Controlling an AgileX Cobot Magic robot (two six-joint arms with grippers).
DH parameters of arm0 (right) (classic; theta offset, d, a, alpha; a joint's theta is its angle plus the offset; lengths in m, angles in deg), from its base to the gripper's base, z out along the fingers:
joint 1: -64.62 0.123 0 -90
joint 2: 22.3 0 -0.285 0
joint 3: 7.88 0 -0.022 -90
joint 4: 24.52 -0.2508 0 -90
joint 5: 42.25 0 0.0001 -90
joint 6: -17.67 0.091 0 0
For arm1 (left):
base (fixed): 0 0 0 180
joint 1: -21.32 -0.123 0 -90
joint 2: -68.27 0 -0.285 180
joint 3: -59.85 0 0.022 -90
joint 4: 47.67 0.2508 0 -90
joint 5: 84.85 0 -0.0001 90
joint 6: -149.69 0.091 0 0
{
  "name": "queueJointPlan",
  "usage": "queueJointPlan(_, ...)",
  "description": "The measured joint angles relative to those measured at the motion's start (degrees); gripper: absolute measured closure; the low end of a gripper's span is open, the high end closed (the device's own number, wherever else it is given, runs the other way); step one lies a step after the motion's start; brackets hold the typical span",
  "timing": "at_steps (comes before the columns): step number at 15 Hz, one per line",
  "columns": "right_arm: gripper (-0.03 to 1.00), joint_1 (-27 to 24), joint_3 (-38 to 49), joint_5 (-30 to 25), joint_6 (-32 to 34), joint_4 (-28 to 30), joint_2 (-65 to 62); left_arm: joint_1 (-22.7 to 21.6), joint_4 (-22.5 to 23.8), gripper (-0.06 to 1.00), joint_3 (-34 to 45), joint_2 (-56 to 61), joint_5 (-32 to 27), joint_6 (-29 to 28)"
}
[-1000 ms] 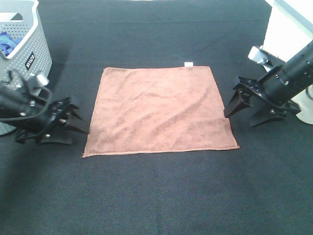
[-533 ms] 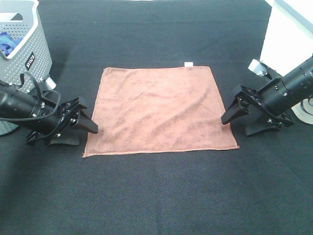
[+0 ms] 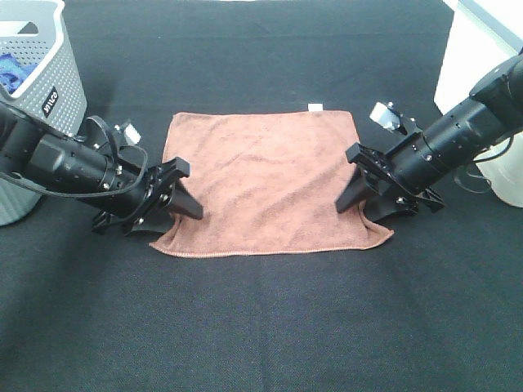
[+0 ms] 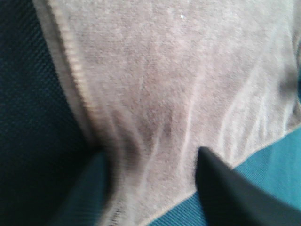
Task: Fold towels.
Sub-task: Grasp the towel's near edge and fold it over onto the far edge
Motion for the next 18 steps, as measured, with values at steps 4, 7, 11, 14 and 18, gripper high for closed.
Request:
queueJointPlan(4, 0.97, 0.0, 0.0, 0.86, 3.09, 2.12, 0.69, 0.0, 3.5, 0.93, 0.0, -0.63, 0.34, -2.18)
queueJointPlan(7, 0.97, 0.0, 0.11, 0.74, 3.55, 3.21, -0.4, 0.0, 8.37, 0.93, 0.0, 1.03, -0.23, -5.73)
queueJointPlan(11, 0.97, 0.0, 0.11, -3.44, 6.42, 6.59, -4.53, 0.0, 22.0, 0.93, 0.06, 5.67, -5.1, -17.13)
queueJointPlan(14, 0.97, 0.11, 2.64, -6.13, 9.0, 8.14, -7.68, 0.0, 30.88, 0.93, 0.86, 9.0, -8.88, -25.15)
queueJointPlan(18, 0.97, 0.17, 11.92, -6.36, 9.0, 8.08, -9.91, 0.06, 33.35, 0.93, 9.22, 14.44, -9.0, -27.1)
